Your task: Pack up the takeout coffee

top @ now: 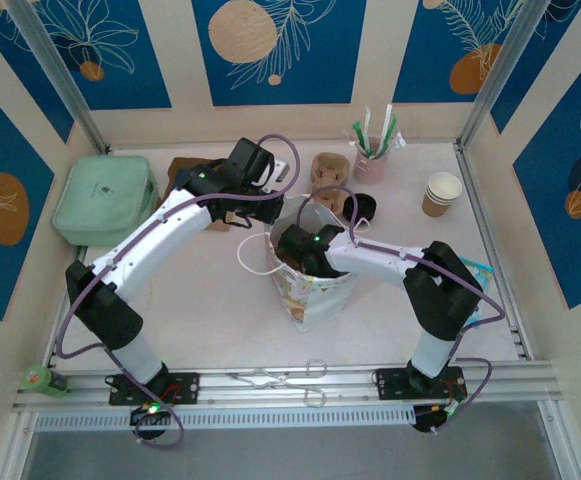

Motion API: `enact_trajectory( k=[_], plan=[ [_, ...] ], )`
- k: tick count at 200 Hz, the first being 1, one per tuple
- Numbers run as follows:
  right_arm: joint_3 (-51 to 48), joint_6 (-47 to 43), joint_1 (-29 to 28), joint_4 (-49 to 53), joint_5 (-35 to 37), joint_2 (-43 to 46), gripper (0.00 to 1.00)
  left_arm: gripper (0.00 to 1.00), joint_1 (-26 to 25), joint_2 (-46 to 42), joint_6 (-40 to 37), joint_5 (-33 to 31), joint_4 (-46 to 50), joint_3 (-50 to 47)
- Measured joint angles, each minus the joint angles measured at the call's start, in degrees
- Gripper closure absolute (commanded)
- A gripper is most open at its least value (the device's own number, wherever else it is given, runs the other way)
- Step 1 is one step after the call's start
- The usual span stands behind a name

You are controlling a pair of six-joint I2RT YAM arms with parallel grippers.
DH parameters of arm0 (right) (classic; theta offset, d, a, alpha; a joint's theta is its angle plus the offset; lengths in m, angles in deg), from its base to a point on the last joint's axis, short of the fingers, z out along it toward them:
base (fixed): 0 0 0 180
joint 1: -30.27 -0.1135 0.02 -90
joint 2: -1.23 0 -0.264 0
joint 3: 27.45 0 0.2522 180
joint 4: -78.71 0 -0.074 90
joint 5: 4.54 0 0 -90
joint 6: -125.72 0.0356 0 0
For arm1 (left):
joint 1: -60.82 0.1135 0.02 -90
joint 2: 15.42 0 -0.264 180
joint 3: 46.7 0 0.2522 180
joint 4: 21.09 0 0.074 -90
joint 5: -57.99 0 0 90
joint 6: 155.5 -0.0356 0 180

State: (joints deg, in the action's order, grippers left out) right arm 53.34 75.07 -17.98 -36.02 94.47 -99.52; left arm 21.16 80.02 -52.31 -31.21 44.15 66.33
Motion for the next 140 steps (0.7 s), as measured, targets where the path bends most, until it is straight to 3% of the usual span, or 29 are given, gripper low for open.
enact_trajectory(
  k=[140],
  plan=[
    [-0.13,0.13,-0.15,-0.48,0.35,0.02,0.01,0.88,0.0,0.0,0.0,0.0,-0.11,-0.11]
  ],
)
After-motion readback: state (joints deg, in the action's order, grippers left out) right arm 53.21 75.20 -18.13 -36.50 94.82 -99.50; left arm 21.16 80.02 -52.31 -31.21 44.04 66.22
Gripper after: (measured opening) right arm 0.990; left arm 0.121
